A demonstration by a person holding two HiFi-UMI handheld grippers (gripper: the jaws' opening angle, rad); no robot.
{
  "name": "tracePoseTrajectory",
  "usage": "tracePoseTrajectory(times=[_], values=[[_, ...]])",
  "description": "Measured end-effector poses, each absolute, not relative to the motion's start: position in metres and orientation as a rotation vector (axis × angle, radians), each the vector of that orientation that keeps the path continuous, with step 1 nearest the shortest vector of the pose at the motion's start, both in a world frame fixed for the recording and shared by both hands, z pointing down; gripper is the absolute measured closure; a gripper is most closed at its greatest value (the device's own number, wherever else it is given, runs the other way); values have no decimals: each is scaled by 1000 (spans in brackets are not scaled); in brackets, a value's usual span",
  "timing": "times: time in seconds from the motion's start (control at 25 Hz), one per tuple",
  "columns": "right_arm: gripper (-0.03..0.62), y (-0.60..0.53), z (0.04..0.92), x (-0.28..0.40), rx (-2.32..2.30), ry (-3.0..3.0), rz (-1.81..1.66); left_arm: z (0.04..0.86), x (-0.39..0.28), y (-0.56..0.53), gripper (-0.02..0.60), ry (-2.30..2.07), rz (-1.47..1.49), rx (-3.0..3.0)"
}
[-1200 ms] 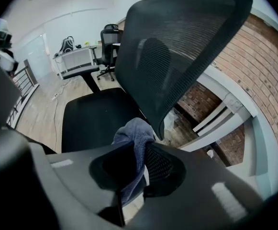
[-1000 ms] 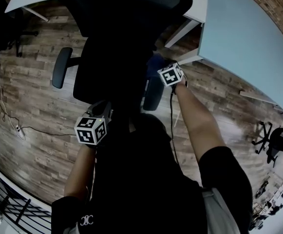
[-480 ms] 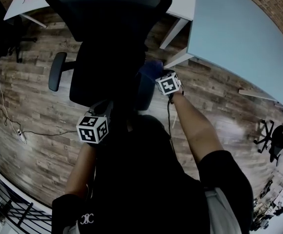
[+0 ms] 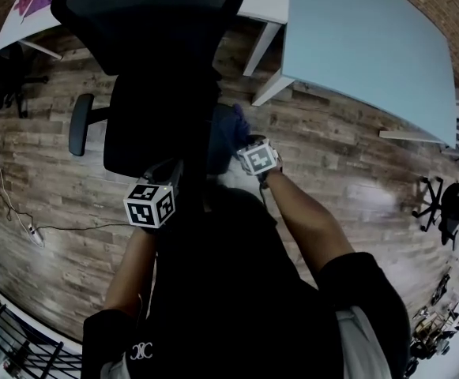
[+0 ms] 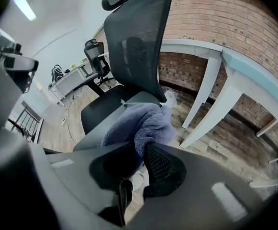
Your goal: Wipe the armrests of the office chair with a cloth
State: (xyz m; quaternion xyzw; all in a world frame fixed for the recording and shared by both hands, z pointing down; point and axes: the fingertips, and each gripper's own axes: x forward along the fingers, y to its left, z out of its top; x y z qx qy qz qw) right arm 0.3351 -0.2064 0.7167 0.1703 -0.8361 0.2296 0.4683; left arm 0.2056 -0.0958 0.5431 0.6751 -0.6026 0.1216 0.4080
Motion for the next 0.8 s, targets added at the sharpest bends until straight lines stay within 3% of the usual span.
tracePoseTrajectory(times=[0.8], values=[[526,-80,697,352,-12,-2117,383,554,241,-82,577,-1508,322,1721]])
